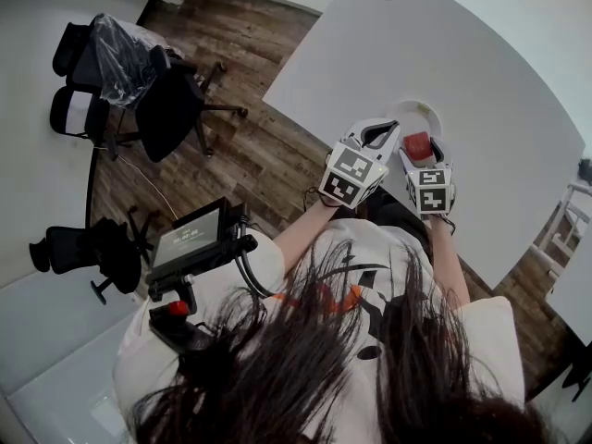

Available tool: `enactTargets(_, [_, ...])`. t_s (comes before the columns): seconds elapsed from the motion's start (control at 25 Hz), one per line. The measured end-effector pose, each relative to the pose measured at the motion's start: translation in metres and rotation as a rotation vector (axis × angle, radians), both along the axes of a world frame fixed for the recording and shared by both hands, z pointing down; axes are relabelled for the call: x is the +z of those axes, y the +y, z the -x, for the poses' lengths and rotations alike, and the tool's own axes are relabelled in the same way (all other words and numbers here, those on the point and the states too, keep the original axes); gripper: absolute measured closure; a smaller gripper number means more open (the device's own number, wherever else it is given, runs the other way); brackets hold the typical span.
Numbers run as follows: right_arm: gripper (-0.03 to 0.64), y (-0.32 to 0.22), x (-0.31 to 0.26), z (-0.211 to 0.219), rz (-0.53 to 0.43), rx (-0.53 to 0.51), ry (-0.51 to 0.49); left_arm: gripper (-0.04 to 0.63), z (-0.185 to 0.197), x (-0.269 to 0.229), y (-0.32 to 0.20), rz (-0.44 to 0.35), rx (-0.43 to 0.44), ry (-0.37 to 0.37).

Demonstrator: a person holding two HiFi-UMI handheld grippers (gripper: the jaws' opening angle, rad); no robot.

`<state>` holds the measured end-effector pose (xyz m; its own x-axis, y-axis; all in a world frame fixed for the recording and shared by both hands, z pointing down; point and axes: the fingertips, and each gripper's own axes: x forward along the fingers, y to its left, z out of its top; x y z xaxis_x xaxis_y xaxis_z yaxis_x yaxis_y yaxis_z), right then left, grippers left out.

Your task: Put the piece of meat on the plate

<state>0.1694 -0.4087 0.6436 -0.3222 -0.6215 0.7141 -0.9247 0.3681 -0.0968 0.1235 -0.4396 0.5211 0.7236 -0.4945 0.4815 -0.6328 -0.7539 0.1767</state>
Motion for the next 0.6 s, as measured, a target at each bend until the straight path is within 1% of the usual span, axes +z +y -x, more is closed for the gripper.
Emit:
enactTargets(0.16, [0.29, -0.003, -0.002, 0.001, -0.01, 0.004, 0.001, 0.591, 0.003, -0.002, -0.001, -0.004, -0.003, -0.001])
enactTargets(0.28, [0.291, -0.001, -0.003, 0.001, 0.008, 0.027, -0.013, 0.591, 0.006, -0.004, 0.002, -0.008, -0.002, -0.001])
enactTargets(0.44, [0.291, -0.004, -0.013, -0.005, 0.002, 0.105, -0.085, 0.591, 0.008, -0.009, 0.003, -0.014, -0.006, 0.002])
enactTargets(0.6, [0.291, -0.004, -0.033, -0.013, -0.036, 0.182, -0.143, 0.591, 0.008, -0.013, 0.007, -0.021, 0.0, 0.006])
